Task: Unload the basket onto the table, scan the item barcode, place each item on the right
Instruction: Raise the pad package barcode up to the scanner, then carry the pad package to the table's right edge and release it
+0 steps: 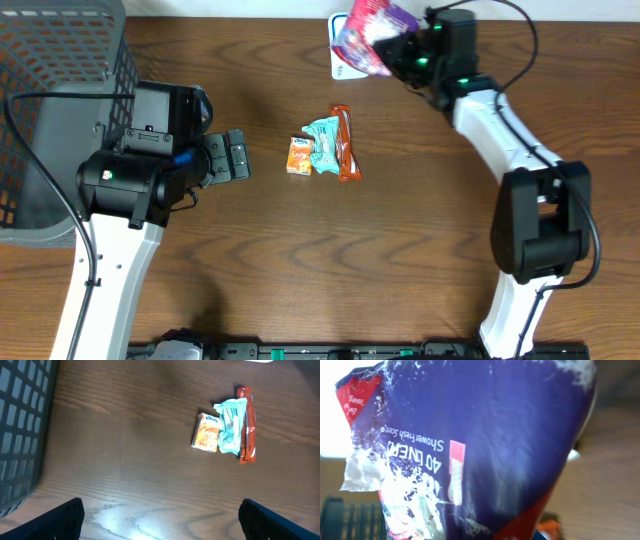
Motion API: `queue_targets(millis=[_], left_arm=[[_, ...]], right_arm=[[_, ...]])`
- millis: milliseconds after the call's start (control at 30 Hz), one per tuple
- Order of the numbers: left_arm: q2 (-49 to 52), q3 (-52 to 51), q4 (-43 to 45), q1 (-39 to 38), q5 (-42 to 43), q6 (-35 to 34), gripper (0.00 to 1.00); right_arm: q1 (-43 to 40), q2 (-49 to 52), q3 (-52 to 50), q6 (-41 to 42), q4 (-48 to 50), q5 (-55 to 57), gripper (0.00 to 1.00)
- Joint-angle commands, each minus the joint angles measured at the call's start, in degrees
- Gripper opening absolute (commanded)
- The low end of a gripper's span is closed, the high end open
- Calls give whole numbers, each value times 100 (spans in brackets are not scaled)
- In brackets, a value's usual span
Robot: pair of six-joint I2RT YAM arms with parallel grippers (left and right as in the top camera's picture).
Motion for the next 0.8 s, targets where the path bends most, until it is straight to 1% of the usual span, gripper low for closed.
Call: queue_targets(millis=[0, 100, 267, 333, 400, 467, 567, 667, 767], left_arm=[[17, -9, -13, 7, -72, 31, 98], [17, -9, -13, 7, -72, 31, 98], [17, -9, -13, 7, -72, 31, 98], [17, -9, -13, 7, -72, 31, 98], [17, -9, -13, 7, -72, 31, 98], [17, -9, -13, 7, -72, 31, 98], [17, -9, -13, 7, -72, 31, 98], [17, -9, -13, 7, -72, 31, 98], [17, -9, -13, 7, -72, 31, 98]], right_arm=[[188, 101, 85, 369, 431, 1043, 1], [245, 258, 85, 472, 850, 1163, 1], [234, 774, 87, 1158, 1506, 1093, 1], [225, 922, 90, 1222, 1709, 986, 1], [205, 946, 90, 1209, 1735, 984, 1], [160, 916, 105, 1027, 1762, 951, 1], [-11, 826, 256, 868, 1755, 662, 1], [-354, 695, 420, 874, 1698, 186, 1], [-883, 479, 466, 876, 1502, -354, 1]])
